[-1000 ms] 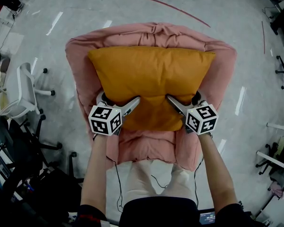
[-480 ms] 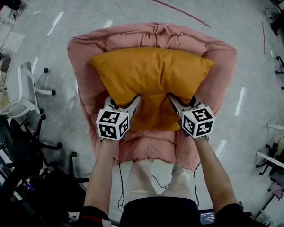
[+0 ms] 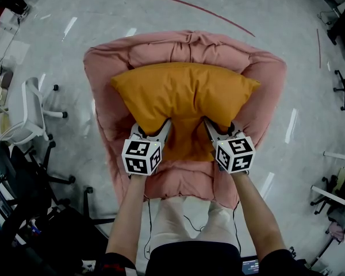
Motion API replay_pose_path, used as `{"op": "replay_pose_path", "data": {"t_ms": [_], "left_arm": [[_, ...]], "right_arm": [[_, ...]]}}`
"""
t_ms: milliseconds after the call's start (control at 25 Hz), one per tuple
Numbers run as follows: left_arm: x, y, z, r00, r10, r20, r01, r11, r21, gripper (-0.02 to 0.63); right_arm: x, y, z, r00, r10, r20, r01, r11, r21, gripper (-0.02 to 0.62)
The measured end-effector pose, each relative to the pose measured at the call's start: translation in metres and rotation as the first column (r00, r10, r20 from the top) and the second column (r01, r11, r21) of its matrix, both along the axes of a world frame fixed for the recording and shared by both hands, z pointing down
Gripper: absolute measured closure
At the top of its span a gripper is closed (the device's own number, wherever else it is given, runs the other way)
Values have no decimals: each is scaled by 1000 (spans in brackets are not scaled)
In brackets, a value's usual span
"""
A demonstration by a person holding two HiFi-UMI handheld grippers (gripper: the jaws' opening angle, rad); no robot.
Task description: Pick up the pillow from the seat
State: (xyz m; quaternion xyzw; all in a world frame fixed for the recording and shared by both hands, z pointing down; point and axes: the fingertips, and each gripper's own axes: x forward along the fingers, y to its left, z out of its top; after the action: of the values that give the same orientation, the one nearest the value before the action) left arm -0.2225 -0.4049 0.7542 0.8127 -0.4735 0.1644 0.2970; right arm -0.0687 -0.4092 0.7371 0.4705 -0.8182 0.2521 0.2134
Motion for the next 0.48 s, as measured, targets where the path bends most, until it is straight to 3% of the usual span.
{"op": "replay_pose_path", "data": {"t_ms": [480], "left_arm": [[0, 7, -12, 1000, -7, -4, 7, 1000, 14, 383]], "right_arm": [[-1, 6, -10, 1000, 0, 5, 0, 1000, 22, 428]]}}
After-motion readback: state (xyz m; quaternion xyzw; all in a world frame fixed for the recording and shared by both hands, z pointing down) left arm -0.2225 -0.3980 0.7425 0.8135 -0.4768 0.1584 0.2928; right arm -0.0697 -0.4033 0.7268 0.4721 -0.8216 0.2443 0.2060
